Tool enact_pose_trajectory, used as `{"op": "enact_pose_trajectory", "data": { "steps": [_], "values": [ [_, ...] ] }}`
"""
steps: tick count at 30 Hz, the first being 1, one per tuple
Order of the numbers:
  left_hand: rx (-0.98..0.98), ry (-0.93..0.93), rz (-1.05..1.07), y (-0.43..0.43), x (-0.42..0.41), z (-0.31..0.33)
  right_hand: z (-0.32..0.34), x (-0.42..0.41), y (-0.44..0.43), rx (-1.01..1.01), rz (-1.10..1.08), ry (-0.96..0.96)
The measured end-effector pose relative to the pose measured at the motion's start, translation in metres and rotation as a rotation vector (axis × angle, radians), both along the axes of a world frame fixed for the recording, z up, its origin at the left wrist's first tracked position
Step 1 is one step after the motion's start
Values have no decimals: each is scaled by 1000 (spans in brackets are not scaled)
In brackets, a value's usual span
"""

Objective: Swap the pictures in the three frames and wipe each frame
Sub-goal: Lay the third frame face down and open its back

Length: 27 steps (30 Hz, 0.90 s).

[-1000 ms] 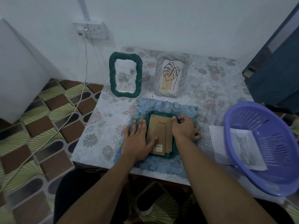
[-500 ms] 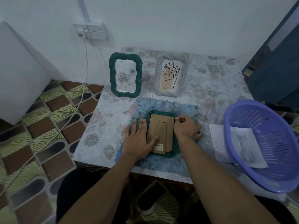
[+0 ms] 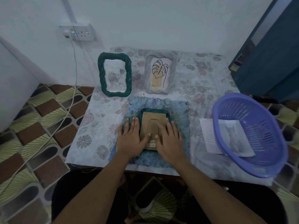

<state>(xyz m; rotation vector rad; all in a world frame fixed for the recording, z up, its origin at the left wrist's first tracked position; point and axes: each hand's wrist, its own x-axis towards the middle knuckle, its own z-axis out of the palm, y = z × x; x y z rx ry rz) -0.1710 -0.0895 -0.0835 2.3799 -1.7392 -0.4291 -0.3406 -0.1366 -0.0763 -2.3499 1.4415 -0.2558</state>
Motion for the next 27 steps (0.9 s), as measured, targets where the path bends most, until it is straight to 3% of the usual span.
{"op": "enact_pose_trajectory", "data": {
  "steps": [11,17,24,27],
  "values": [
    [-61,58,29,1,3,-2,-7,-3,11,6,19,96],
    [-156,167,196,2,1,2,-9,-1,12,4,18,89],
    [-379,-29,84,33,1,-9,-7,-1,12,-1,8,68],
    [-408,6,55,50,9,-15,-6,-1,13,-2,9,79]
  ]
}}
